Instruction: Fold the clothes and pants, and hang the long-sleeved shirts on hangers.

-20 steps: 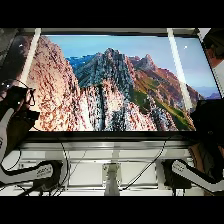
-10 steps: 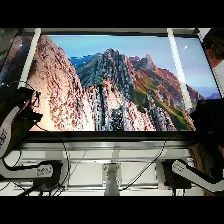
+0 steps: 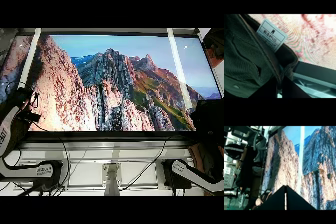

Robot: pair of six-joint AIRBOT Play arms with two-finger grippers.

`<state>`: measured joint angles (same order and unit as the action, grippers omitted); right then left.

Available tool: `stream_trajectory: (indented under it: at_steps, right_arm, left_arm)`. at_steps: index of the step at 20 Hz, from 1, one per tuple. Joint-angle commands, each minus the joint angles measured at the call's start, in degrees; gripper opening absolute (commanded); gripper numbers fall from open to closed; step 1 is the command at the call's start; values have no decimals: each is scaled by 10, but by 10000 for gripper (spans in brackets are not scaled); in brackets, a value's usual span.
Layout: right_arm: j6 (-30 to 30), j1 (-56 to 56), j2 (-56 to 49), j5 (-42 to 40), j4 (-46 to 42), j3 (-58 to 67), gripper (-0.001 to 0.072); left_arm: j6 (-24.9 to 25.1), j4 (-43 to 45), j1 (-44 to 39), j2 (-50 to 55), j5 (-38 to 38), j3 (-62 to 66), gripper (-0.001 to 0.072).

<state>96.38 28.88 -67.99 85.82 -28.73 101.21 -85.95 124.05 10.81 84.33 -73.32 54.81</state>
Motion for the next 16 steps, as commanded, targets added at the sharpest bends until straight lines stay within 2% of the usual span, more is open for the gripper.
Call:
stream_trajectory:
  at_steps: [1, 4, 9, 12, 16]
  right_arm:
    - [0, 0, 0, 0, 0, 0, 31]
    - [0, 0, 0, 0, 0, 0, 32]
    - [0, 0, 0, 0, 0, 0, 31]
    - [0, 0, 0, 0, 0, 0, 31]
    - [0, 0, 0, 0, 0, 0, 32]
  left_arm:
    - [7, 9, -1, 0, 0, 1, 24]
    - [1, -10, -22, -2, 2, 25, 21]
    - [-2, -262, -117, -1, 35, 161, 21]
    - [-2, -371, -202, -1, 74, 248, 21]
    - [-2, -393, -322, 1, 124, 297, 21]
